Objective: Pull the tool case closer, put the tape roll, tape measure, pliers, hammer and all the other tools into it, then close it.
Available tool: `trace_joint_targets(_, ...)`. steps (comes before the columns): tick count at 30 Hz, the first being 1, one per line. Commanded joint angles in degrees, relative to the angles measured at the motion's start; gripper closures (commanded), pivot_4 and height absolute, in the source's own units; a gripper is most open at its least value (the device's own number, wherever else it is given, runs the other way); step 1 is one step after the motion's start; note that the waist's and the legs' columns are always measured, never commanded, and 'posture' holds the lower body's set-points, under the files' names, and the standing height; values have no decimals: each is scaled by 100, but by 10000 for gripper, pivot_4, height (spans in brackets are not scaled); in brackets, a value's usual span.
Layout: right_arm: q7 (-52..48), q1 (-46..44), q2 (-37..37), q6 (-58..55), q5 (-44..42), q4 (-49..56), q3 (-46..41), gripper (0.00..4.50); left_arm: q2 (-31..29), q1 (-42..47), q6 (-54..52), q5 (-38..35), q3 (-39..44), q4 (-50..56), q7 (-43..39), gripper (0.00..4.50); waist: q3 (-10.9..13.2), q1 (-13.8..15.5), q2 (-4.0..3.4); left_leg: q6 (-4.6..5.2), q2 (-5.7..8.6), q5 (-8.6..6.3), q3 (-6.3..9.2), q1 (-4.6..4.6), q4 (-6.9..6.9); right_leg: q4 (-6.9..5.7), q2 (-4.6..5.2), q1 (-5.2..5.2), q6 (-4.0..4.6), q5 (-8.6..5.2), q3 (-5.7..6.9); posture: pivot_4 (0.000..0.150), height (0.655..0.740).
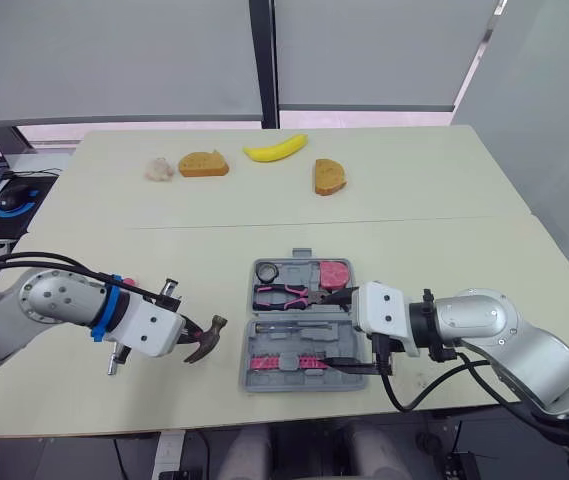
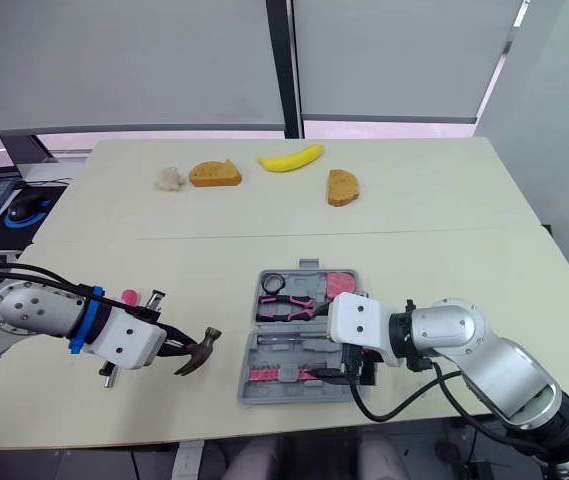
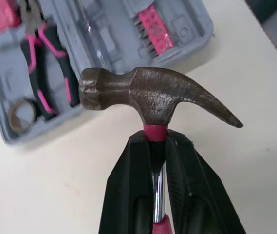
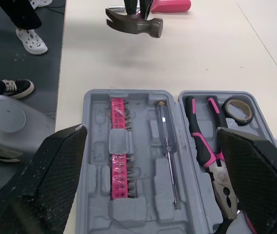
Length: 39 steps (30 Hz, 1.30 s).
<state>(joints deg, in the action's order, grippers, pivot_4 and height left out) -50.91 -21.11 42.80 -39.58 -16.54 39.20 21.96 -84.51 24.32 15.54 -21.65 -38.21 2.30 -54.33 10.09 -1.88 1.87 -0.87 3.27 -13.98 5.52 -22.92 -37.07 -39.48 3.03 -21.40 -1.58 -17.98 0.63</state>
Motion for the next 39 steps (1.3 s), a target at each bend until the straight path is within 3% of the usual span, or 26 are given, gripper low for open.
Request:
trace_joint_targets(1,43,-18,-41,121,81,91,-3,0,-27,-373,-1984,-939,1002,835,577,44281,0,22,0,0,0,0,1,1,-1,0,0,2,0,0,1,1500,7400)
trace_joint_targets(4,61,-15,-70,123,109,78,23,0,224,-812,-3213,-1443,1641,1127,1016,44281,0,22,0,0,3,0,1,2,-3,0,0,4,0,0,0,1500,7400)
trace_joint_targets(9,68,-91,-146,131,191,-16,78,0,1166,-1380,-5474,-2462,2769,1440,2548,44281,1,18,-1,0,1,0,0,4,1,-4,1,0,1,-1,-5,1500,7400)
trace_joint_targets(11,60,-125,-178,122,212,-49,93,0,1562,-1471,-5918,-2408,3042,1549,3017,44281,1,17,-2,0,-2,0,1,4,1,-4,0,-2,2,-1,-6,1500,7400)
trace_joint_targets(15,57,-322,-260,128,322,-210,194,0,2898,-1306,-6890,-2312,3560,1605,4627,44281,-2,36,-1,-1,3,1,3,3,-2,-8,5,-1,3,-1,-7,1500,7400)
trace_joint_targets(22,-59,-577,-348,162,416,-491,236,0,4567,-1035,-7651,-1673,3849,1649,5944,44281,-5,97,3,-8,13,4,4,3,-3,-4,12,0,4,0,-11,1500,7400)
trace_joint_targets(28,-158,-613,-347,135,419,-542,234,0,5389,-881,-7821,-1119,4006,1314,6275,44281,-5,152,4,-19,13,10,8,4,-2,-5,12,-2,5,1,-10,1500,7400)
trace_joint_targets(37,-174,-636,-401,100,431,-548,245,0,5762,-651,-7283,-365,3999,471,5838,44281,-6,175,4,-37,16,20,10,3,-2,-4,13,-1,6,1,-10,1500,7400)
trace_joint_targets(39,-158,-636,-421,49,400,-529,228,0,5678,-762,-7119,-276,4012,372,5559,36873,-6,172,4,-39,15,21,10,3,-2,-4,13,-2,6,1,-9,1500,7400)
